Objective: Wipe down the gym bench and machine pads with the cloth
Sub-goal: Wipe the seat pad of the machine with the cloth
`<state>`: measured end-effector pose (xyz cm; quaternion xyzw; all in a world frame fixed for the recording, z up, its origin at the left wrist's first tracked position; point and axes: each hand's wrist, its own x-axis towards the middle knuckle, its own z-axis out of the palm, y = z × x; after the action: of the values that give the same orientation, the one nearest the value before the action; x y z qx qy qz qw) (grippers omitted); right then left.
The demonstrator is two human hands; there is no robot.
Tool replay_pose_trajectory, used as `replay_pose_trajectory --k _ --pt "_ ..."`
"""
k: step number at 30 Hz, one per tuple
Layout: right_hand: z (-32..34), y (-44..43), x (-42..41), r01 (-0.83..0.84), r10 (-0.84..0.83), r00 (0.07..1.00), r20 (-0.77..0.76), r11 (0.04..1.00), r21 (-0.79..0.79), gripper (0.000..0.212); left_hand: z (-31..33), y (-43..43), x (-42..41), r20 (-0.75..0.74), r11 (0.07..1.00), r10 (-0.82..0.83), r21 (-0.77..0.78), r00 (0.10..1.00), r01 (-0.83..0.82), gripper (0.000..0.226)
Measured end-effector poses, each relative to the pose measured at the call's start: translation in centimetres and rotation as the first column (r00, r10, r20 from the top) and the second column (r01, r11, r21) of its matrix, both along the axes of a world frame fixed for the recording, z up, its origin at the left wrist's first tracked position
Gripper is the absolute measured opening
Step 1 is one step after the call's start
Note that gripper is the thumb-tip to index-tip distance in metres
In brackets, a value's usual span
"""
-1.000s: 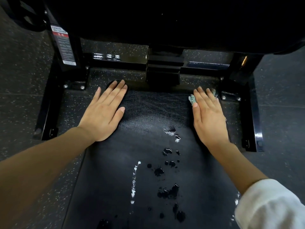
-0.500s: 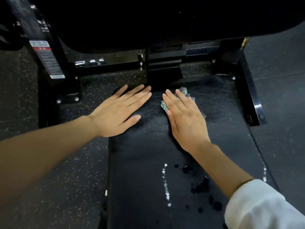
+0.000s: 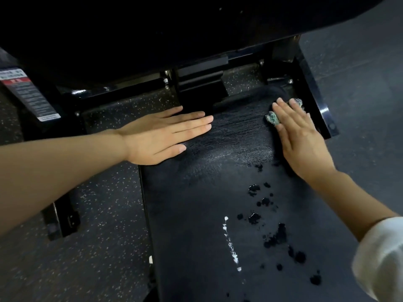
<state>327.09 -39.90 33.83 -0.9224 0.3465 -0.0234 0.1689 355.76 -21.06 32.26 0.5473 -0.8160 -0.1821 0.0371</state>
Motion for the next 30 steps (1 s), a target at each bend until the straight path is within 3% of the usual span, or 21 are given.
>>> replay_pose_trajectory --k 4,10,13,19,25,30 --pt "0.3 3.0 1.6 0.068 -0.072 0.995 0.072 0.996 0.057 0.049 -0.2 0.0 0.0 -0.016 1.000 -0.002 -0.003 1.000 0.002 0.058" --pt "1.1 11.8 3.9 -0.140 0.129 0.987 0.095 0.982 0.128 0.051 -0.3 -0.1 0.1 -0.050 1.000 0.013 0.009 0.999 -0.012 0.058" --pt "0.8 14.7 4.0 -0.202 0.200 0.979 0.031 0.976 0.080 0.051 -0.3 -0.1 0.0 -0.056 0.999 0.029 0.019 0.998 -0.028 0.059" --pt "0.8 10.8 2.7 -0.158 0.153 0.985 -0.084 0.986 -0.056 0.052 -0.1 0.0 -0.1 -0.030 0.999 0.035 0.019 0.999 -0.034 0.059" --pt "-0.3 12.0 3.6 -0.008 0.008 0.995 0.104 1.000 0.005 0.050 -0.2 0.0 -0.2 -0.031 0.999 0.038 0.006 0.999 -0.038 0.059" --pt "0.0 16.2 4.6 -0.067 0.064 0.990 0.128 0.998 0.017 0.048 -0.2 0.1 -0.2 -0.020 0.999 0.045 0.013 0.999 -0.045 0.059"
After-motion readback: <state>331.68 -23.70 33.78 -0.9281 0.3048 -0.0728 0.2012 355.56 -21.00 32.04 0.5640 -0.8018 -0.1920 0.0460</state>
